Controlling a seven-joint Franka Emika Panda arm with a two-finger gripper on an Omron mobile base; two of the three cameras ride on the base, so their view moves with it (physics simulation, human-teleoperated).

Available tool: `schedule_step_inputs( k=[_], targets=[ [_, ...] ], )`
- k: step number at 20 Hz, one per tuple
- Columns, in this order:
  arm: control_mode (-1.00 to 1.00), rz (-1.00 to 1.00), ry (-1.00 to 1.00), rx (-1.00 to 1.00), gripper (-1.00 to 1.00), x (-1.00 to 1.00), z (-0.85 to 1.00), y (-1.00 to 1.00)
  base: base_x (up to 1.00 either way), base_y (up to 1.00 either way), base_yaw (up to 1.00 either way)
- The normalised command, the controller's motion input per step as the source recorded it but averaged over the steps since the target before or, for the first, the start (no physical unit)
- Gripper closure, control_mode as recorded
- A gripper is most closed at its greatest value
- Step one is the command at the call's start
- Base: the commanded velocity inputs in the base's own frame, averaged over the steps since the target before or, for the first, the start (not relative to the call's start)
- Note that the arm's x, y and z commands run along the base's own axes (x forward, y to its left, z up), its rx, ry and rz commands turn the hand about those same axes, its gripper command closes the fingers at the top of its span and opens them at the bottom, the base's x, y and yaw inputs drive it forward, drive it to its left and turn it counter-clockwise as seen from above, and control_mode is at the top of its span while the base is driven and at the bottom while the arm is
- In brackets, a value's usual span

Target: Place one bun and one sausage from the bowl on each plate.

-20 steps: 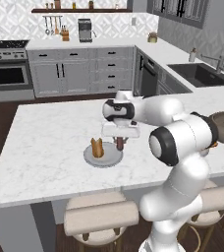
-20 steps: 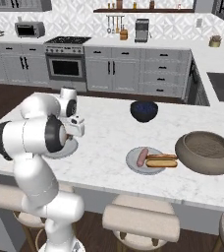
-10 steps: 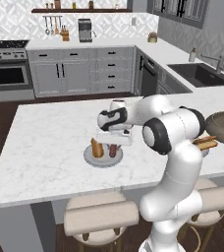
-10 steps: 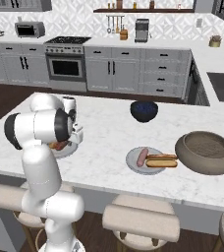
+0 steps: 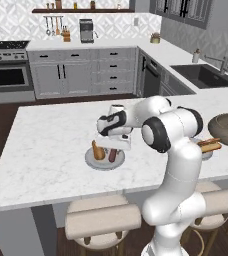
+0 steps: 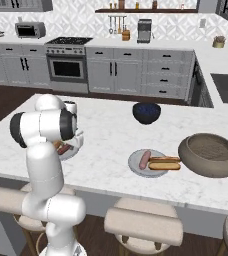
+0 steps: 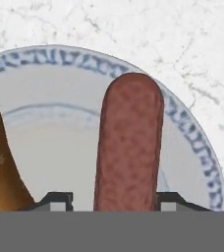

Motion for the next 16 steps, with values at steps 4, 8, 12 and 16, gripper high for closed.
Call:
schedule_step_inputs(
  k=[4,8,12,16],
  targets=[
    [-1.0,0.0,-0.08,0.0,-1.0,-0.3,0.55,-0.02,0.0,0.0,0.0],
    [-1.0,0.0,-0.12,0.0,-1.0,-0.92,0.96,-0.18,0.0,0.0,0.0],
    [-1.0,0.0,-0.14,0.0,-1.0,-1.0,1.0,-0.34,0.0,0.0,0.0],
    [-1.0,0.0,-0.07,0.0,-1.0,-1.0,1.0,-0.35,0.0,0.0,0.0]
  ],
)
